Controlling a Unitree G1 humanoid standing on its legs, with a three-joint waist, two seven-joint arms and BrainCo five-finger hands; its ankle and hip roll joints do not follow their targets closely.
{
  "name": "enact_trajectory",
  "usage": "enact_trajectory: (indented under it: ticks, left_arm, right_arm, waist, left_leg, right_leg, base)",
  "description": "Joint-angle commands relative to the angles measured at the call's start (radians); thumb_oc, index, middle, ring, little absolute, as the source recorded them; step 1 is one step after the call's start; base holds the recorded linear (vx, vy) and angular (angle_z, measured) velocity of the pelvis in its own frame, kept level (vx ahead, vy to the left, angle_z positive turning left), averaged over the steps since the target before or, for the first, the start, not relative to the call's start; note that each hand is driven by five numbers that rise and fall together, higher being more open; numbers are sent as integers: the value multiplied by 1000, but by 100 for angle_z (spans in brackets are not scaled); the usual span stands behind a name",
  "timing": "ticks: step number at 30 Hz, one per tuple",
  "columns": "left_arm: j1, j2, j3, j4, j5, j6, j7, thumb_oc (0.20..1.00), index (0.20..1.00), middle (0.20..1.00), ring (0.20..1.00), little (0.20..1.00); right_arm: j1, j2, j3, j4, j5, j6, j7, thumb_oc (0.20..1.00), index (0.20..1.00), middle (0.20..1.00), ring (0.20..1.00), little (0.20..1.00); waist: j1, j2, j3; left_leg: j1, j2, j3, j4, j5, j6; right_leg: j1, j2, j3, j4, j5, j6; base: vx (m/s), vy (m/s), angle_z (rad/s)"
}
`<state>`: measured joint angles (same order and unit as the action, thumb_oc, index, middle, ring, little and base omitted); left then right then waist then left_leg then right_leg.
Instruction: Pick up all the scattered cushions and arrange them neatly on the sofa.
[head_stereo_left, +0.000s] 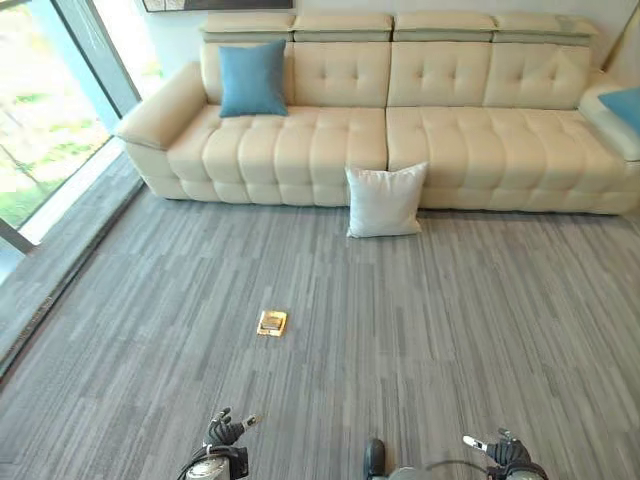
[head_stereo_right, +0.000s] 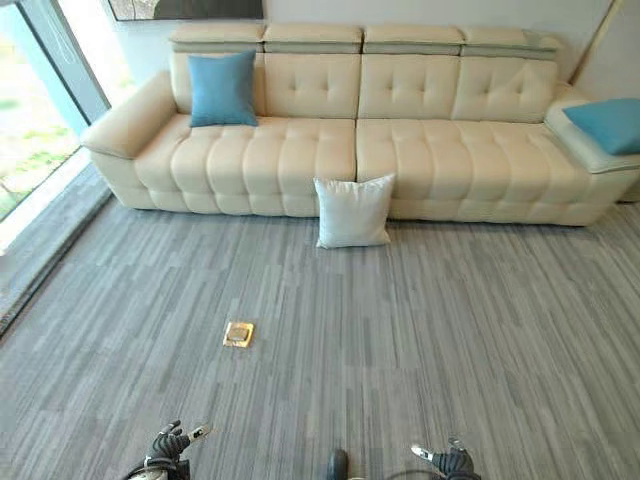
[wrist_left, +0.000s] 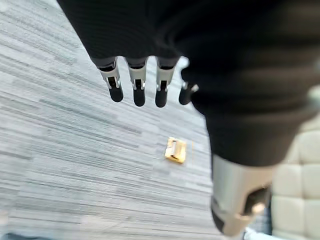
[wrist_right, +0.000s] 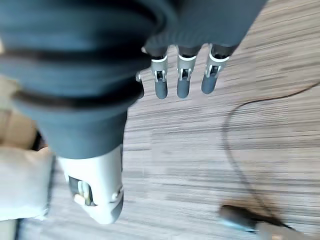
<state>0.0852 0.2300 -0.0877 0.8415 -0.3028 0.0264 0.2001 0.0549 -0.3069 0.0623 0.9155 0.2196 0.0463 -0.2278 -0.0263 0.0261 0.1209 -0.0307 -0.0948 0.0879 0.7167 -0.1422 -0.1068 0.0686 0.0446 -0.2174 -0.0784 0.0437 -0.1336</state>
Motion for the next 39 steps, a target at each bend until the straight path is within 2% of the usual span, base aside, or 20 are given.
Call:
enact_trajectory:
  ticks: [1,2,3,4,7,8,9,10,11,13,16,18,21,23,25,26,28,33,36,39]
  left_arm:
    - [-78,39,-42,-23,5,-28,6,1000,1000,1000,1000,1000]
    - [-78,39,-47,-16,9,-24,8,1000,1000,1000,1000,1000]
    - [-78,39,-47,-16,9,-24,7,1000,1000,1000,1000,1000]
    - [-71,43,-49,-20,19,-19,7,1000,1000,1000,1000,1000]
    - [-64,45,-49,-24,25,-16,6,1000,1000,1000,1000,1000]
    - [-47,49,-49,-27,36,-8,2,1000,1000,1000,1000,1000]
    - [-42,51,-48,-24,44,-4,-1,1000,1000,1000,1000,1000]
    - [-41,51,-48,-24,44,-4,-1,1000,1000,1000,1000,1000]
    - [-30,57,-40,0,59,1,-7,1000,1000,1000,1000,1000]
    - [-24,59,-35,6,61,1,-6,1000,1000,1000,1000,1000]
    - [-3,59,-16,44,52,-3,-2,1000,1000,1000,1000,1000]
    - [1,63,-7,61,50,-3,-3,1000,1000,1000,1000,1000]
    - [-13,75,-11,57,43,1,-1,1000,1000,1000,1000,1000]
    - [-25,79,-23,60,47,1,-1,1000,1000,1000,1000,1000]
    - [-41,83,-30,54,53,-1,-6,1000,1000,1000,1000,1000]
    - [-40,83,-31,54,53,-1,-6,1000,1000,1000,1000,1000]
    - [-50,80,-32,60,65,-4,-14,1000,1000,1000,1000,1000]
    - [-59,78,-18,44,76,-9,-16,1000,1000,1000,1000,1000]
    - [-69,80,-12,29,77,-18,-16,1000,1000,1000,1000,1000]
    - [-61,52,-7,40,18,-19,-12,1000,1000,1000,1000,1000]
  right_arm:
    - [-53,-44,-19,-21,32,-17,-7,1000,1000,1000,1000,1000]
    - [-55,-43,-15,-17,35,-14,-9,1000,1000,1000,1000,1000]
    - [-55,-43,-15,-17,35,-14,-9,1000,1000,1000,1000,1000]
    - [-57,-42,-11,-9,32,-11,-9,1000,1000,1000,1000,1000]
    - [-58,-41,-6,-5,26,-8,-9,1000,1000,1000,1000,1000]
    - [-56,-45,3,-6,12,-4,-8,1000,1000,1000,1000,1000]
    - [-54,-47,9,-12,3,-4,-8,1000,1000,1000,1000,1000]
    - [-54,-47,9,-12,3,-4,-8,1000,1000,1000,1000,1000]
    - [-60,-55,14,-15,-12,0,-6,1000,1000,1000,1000,1000]
    - [-65,-55,16,-15,-18,2,-2,1000,1000,1000,1000,1000]
    - [-67,-50,28,-12,-42,2,16,1000,1000,1000,1000,1000]
    - [-61,-38,29,-12,-43,0,27,1000,1000,1000,1000,1000]
    - [-81,-33,41,-17,-52,0,30,1000,1000,1000,1000,1000]
    - [-85,-31,39,-13,-52,1,26,1000,1000,1000,1000,1000]
    - [-88,-31,28,-1,-51,5,24,1000,1000,1000,1000,1000]
    - [-88,-31,28,-1,-51,5,24,1000,1000,1000,1000,1000]
    - [-91,-31,23,4,-48,7,28,1000,1000,1000,1000,1000]
    - [-85,-24,2,-2,-43,13,25,1000,1000,1000,1000,1000]
    - [-76,-27,-11,0,-52,19,26,1000,1000,1000,1000,1000]
    - [-57,-39,-17,15,-46,20,34,1000,1000,1000,1000,1000]
  waist:
    - [-9,-24,85]
    - [-4,-42,91]
    - [-3,-41,91]
    - [3,-53,90]
    - [4,-54,90]
    - [5,-42,85]
    - [3,-33,82]
    - [3,-33,82]
    - [0,-22,77]
    - [6,-20,71]
    - [26,-24,34]
    - [33,-40,24]
    - [36,-48,70]
    - [26,-35,92]
    - [17,-4,102]
    - [17,-2,104]
    - [11,15,110]
    - [9,12,107]
    - [-1,14,101]
    - [-21,31,76]
  left_leg:
    - [104,86,-24,-213,249,2]
    - [26,74,-12,-254,175,44]
    - [26,74,-11,-252,172,45]
    - [-30,47,-16,-361,109,79]
    - [-30,35,-28,-466,104,87]
    - [-42,38,-63,-690,182,78]
    - [-52,38,-76,-786,232,68]
    - [-44,38,-77,-801,239,67]
    - [-128,30,-75,-804,244,31]
    - [-119,32,-71,-804,265,28]
    - [-67,25,-72,-804,270,64]
    - [-23,14,-58,-804,240,100]
    - [50,7,-11,-804,194,145]
    - [101,10,2,-804,165,160]
    - [151,32,25,-804,135,160]
    - [153,34,24,-804,134,159]
    - [184,52,32,-804,110,151]
    - [240,58,53,-804,62,116]
    - [283,65,48,-804,37,99]
    - [370,104,8,-804,43,79]
  right_leg:
    - [3,-1,46,7,-73,139]
    - [29,-18,61,2,-80,141]
    - [30,-17,62,2,-81,142]
    - [49,-31,72,1,-86,153]
    - [60,-36,77,2,-97,158]
    - [84,-26,80,7,-112,158]
    - [94,-15,82,6,-121,156]
    - [96,-16,81,7,-123,156]
    - [143,-4,95,2,-135,159]
    - [162,-3,110,2,-142,164]
    - [199,-25,148,43,-180,185]
    - [155,-58,148,227,-127,219]
    - [-44,-111,145,649,49,266]
    - [-113,-145,111,758,39,243]
    - [-179,-180,31,665,-39,215]
    - [-173,-177,29,659,-38,214]
    - [-187,-166,27,502,-51,216]
    - [-191,-121,72,23,63,284]
    - [-235,-121,76,-9,67,306]
    - [-199,-98,85,58,63,271]
  base:
    - [580,-317,-23]
    - [234,-110,-24]
    - [346,-112,-40]
    - [194,-34,-62]
    - [256,-12,-29]
    - [351,-3,-4]
    - [356,-4,-13]
    - [497,45,-14]
    - [378,45,-4]
    - [554,106,-17]
    - [508,138,-60]
    - [503,157,-47]
    - [293,145,-29]
    - [270,146,-11]
    - [354,98,-14]
    - [294,14,-26]
    - [270,-49,-18]
    - [325,-137,-31]
    - [433,-206,-19]
    - [691,-337,43]
